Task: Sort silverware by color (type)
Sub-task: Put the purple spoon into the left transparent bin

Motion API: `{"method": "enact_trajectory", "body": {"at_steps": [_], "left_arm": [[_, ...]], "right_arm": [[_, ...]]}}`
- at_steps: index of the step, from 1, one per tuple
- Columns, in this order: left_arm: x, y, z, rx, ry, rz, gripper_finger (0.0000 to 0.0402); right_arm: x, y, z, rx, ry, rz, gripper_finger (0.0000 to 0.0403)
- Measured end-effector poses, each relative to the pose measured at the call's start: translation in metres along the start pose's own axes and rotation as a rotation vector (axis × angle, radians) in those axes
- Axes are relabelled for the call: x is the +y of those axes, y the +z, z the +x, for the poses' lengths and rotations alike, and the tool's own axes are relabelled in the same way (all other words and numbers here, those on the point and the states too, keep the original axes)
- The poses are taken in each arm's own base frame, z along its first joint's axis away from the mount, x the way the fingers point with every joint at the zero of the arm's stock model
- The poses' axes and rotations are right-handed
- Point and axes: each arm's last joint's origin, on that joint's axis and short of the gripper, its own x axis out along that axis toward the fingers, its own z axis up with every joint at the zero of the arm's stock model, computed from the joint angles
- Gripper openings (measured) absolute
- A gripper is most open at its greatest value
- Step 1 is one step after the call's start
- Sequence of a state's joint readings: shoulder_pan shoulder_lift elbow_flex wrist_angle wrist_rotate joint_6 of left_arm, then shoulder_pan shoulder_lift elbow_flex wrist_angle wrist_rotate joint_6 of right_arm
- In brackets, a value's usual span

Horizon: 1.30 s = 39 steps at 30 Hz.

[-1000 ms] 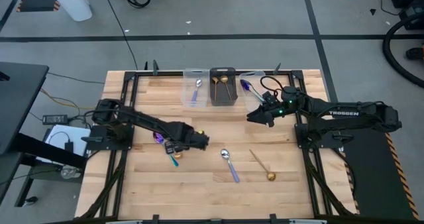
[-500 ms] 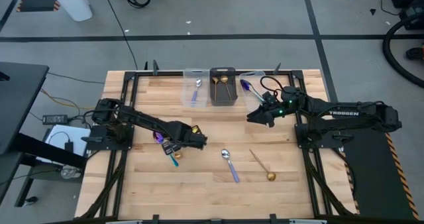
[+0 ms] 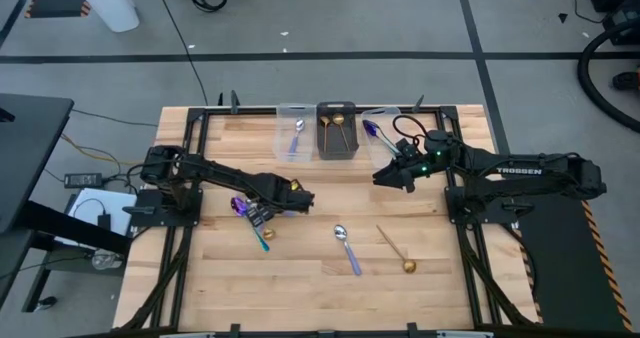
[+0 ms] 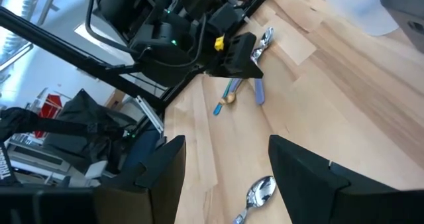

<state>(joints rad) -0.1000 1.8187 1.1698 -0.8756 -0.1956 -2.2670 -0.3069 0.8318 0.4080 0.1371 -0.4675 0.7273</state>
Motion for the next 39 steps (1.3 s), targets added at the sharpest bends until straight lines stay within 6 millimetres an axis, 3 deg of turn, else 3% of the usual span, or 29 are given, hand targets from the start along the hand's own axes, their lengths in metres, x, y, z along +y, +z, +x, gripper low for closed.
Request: {"method": "enact_trajectory", "body": {"at_steps": [8, 13, 17, 21, 25, 33, 39], "left_arm": [[0.008, 0.0, 0.004, -0.018, 0.09, 0.012, 0.0208], [0.012, 0.008, 0.025, 0.023, 0.103, -0.016, 0.0208], [0.013, 0.01, 0.028, 0.043, 0.101, -0.018, 0.0208], [0.013, 0.01, 0.028, 0.047, 0.103, 0.071, 0.0203], [0.015, 0.009, 0.028, 0.06, 0.107, 0.219, 0.0166], [0.017, 0.009, 0.028, 0.129, 0.131, 0.61, 0.0051], [0.017, 0.007, 0.027, 0.174, 0.146, 0.687, 0.0047]], "right_arm": [[0.0, 0.0, 0.0, -0.003, 0.002, -0.028, 0.0225], [0.001, 0.001, 0.0, -0.011, 0.009, -0.042, 0.0225], [0.002, 0.002, 0.0, -0.019, 0.015, -0.039, 0.0225], [0.002, 0.002, 0.0, -0.019, 0.015, -0.036, 0.0225], [0.002, 0.002, 0.0, -0.028, 0.009, -0.035, 0.0225], [0.003, 0.005, 0.0, -0.058, 0.009, -0.044, 0.0225], [0.003, 0.005, 0.0, -0.059, 0.009, -0.039, 0.0225]]}}
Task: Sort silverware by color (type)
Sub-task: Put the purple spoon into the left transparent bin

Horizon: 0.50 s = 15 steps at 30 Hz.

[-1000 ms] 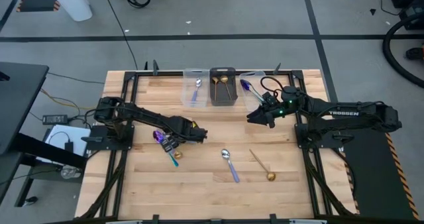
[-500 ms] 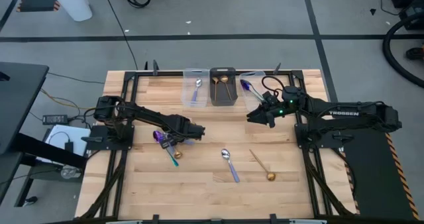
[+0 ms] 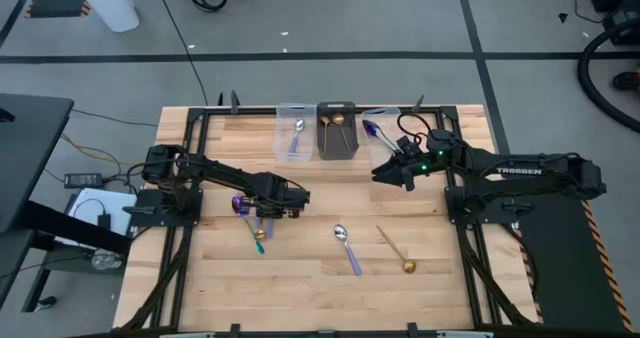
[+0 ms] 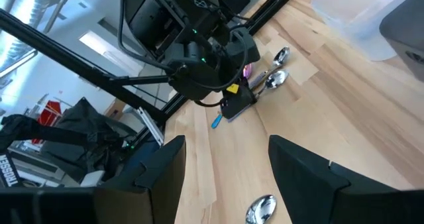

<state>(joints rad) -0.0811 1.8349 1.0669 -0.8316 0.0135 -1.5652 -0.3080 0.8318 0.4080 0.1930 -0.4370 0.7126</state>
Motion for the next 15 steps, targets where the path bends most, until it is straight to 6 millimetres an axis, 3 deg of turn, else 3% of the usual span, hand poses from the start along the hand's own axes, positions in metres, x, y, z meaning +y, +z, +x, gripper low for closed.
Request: {"method": "enact_trajectory", "body": {"at_steps": [11, 15], "left_arm": [[-0.013, 0.001, -0.013, -0.05, -0.045, 0.044, 0.0046], [-0.02, 0.001, -0.023, -0.079, -0.082, 0.06, 0.0024]], "right_arm": [[0.0, 0.0, 0.0, 0.0, 0.0, 0.003, 0.0225], [0.0, 0.0, 0.0, 0.001, 0.0, 0.004, 0.0225]]}}
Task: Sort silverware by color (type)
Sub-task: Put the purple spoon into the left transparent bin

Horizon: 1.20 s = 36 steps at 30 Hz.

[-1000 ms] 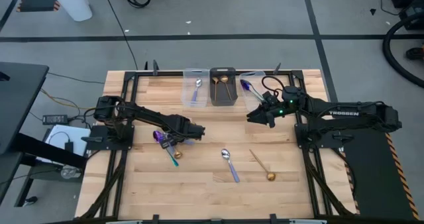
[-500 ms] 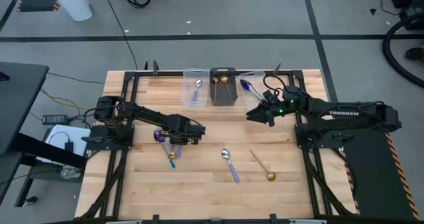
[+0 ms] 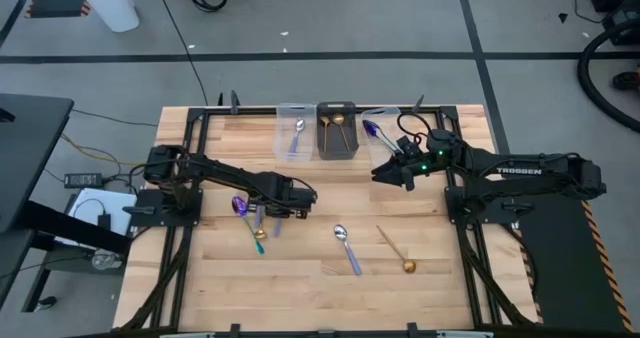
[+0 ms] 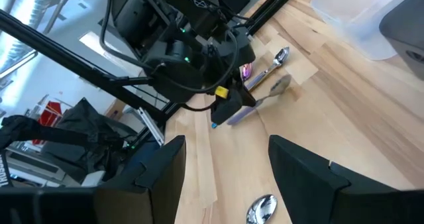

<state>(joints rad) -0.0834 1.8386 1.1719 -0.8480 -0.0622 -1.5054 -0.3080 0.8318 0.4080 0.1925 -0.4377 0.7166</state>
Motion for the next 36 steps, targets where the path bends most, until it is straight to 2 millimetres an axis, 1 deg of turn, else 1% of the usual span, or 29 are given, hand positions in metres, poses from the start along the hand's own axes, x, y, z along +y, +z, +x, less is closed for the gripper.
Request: {"method": "enact_trajectory", "body": {"at_steps": [5, 7, 10, 14, 19, 22, 24, 27, 33, 36], "left_arm": [[-0.007, 0.004, -0.008, -0.061, -0.024, 0.004, 0.0003], [-0.007, 0.006, -0.009, -0.065, -0.021, -0.001, 0.0004], [-0.007, 0.007, -0.009, -0.039, -0.023, -0.019, 0.0016], [-0.008, 0.005, -0.009, -0.036, -0.036, -0.05, 0.0049], [-0.013, 0.004, -0.009, -0.08, -0.083, -0.067, 0.0115], [-0.017, 0.007, -0.009, -0.123, -0.117, -0.041, 0.0148], [-0.018, 0.009, -0.009, -0.145, -0.134, 0.002, 0.016], [-0.019, 0.012, -0.007, -0.161, -0.126, 0.036, 0.0162], [-0.016, 0.018, 0.005, -0.161, -0.086, 0.086, 0.0151], [-0.02, 0.023, 0.012, -0.156, -0.101, 0.125, 0.0146]], "right_arm": [[0.0, 0.0, 0.0, 0.003, 0.004, 0.016, 0.0225], [0.0, 0.0, 0.0, 0.006, 0.007, 0.016, 0.0225], [0.0, 0.0, 0.0, 0.006, 0.008, 0.016, 0.0225], [0.0, 0.0, 0.0, 0.007, 0.008, 0.016, 0.0225], [0.0, 0.0, 0.0, 0.007, 0.009, 0.014, 0.0225], [0.0, 0.0, 0.0, 0.007, 0.008, 0.013, 0.0225], [0.0, 0.0, 0.0, 0.007, 0.009, 0.013, 0.0225], [0.0, 0.0, 0.0, 0.007, 0.008, 0.013, 0.0225], [0.0, 0.0, 0.0, 0.003, 0.004, 0.014, 0.0225], [0.0, 0.0, 0.0, 0.0, 0.003, 0.013, 0.0225]]}}
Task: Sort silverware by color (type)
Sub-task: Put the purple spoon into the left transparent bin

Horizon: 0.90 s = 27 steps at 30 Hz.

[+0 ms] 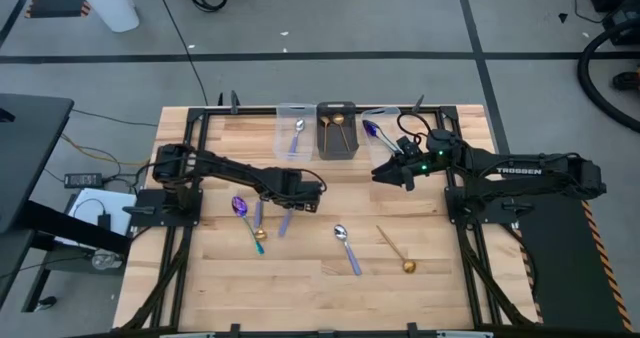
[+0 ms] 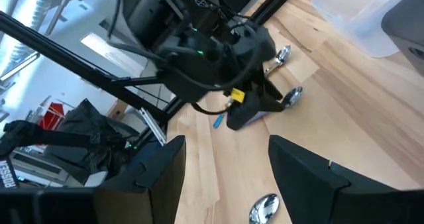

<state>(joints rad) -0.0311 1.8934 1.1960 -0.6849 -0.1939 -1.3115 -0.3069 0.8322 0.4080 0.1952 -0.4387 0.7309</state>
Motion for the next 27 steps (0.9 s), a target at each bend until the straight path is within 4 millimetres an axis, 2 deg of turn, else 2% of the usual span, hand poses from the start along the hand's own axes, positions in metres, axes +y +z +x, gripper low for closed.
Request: {"method": "enact_trajectory", "body": {"at_steps": [4, 10, 13, 19, 27], "left_arm": [[-0.001, 0.0, 0.011, 0.077, -0.006, 0.052, 0.0144], [0.0, -0.004, 0.015, 0.11, 0.022, 0.07, 0.0137], [0.001, -0.004, 0.016, 0.116, 0.03, 0.087, 0.0113], [0.002, -0.005, 0.017, 0.128, 0.035, 0.114, 0.0021], [0.003, 0.0, 0.018, 0.176, 0.016, 0.042, 0.0015]], "right_arm": [[0.001, 0.001, 0.0, -0.01, 0.003, 0.0, 0.0225], [0.001, 0.001, 0.001, -0.014, 0.0, 0.004, 0.0225], [0.001, 0.0, 0.001, -0.013, 0.0, 0.004, 0.0225], [0.001, 0.001, 0.001, -0.017, -0.003, 0.003, 0.0225], [0.001, 0.001, 0.001, -0.016, -0.003, 0.003, 0.0225]]}}
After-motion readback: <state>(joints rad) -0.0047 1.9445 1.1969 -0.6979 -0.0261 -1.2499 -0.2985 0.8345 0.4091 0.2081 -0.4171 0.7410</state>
